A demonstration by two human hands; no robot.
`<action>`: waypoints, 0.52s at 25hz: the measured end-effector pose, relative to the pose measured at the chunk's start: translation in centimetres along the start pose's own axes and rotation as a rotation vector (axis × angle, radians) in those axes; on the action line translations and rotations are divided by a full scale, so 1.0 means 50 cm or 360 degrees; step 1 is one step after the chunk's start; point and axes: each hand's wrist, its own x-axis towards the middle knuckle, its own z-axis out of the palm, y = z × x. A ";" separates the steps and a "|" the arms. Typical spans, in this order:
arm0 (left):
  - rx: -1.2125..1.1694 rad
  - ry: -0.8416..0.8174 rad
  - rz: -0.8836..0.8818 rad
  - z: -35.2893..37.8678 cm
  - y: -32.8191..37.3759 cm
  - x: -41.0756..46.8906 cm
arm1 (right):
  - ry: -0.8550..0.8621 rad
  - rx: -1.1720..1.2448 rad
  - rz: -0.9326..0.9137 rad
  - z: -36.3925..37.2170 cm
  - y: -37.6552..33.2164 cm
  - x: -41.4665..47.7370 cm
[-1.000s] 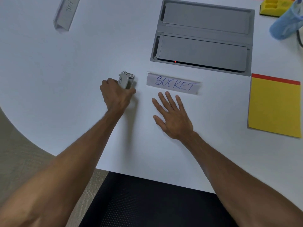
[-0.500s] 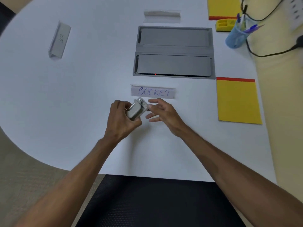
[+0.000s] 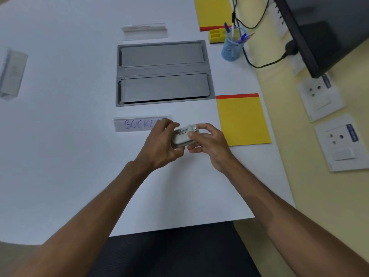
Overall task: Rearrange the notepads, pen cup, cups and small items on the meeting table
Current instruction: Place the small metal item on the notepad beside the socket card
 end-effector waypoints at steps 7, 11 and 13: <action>-0.0021 -0.0095 -0.0212 0.115 0.048 0.137 | 0.0524 0.0134 -0.0037 -0.183 -0.015 0.060; 0.0148 -0.0195 -0.0335 0.191 0.034 0.226 | 0.0638 0.0105 -0.0088 -0.255 -0.024 0.127; 0.0253 -0.0245 -0.0364 0.228 0.025 0.250 | 0.0696 0.0066 -0.0114 -0.278 -0.027 0.170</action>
